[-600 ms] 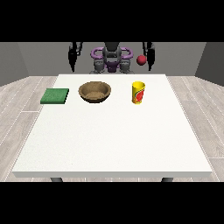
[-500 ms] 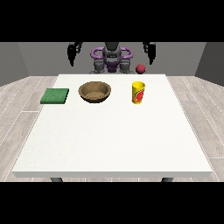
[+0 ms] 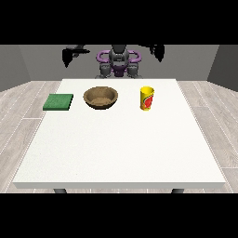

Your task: Pick the cup and pour the ball into the bowl, then pick the bowl and place it on the pad

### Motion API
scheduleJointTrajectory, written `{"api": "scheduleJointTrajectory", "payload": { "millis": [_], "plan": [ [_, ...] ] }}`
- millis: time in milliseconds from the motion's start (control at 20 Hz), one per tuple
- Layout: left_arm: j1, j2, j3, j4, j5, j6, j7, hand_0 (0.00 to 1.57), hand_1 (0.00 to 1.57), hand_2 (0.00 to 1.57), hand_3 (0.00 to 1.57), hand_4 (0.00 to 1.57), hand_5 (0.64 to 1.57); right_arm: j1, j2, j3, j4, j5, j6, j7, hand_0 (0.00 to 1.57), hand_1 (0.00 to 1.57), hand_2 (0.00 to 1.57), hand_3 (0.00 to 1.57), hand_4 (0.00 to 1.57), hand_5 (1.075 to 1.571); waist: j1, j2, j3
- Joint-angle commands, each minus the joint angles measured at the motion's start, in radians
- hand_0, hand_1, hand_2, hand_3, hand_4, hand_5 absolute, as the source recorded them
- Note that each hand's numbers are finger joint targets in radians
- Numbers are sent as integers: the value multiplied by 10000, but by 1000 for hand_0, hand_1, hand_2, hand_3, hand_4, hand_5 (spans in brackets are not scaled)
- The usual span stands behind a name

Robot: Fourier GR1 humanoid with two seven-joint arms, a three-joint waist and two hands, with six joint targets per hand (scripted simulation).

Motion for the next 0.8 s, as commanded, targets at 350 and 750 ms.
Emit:
{"api": "scheduleJointTrajectory", "payload": {
  "millis": [350, 750],
  "plan": [
    [-1361, -358, 235, 2085, -228, 627, -2074, 0, 0, 0, 0, 0, 1459, -1286, -292, -603, 2008, -208, 783, -1854, 0, 0, 0, 0, 0, 1560, -61, 1304, 12],
    [-4011, 358, 1603, 4205, 188, 597, -2961, 0, 0, 0, 0, 0, 1448, -2575, -449, -731, 3302, -101, 1166, -3426, 0, 0, 0, 0, 0, 1552, -568, 3067, 12]
  ]
}}
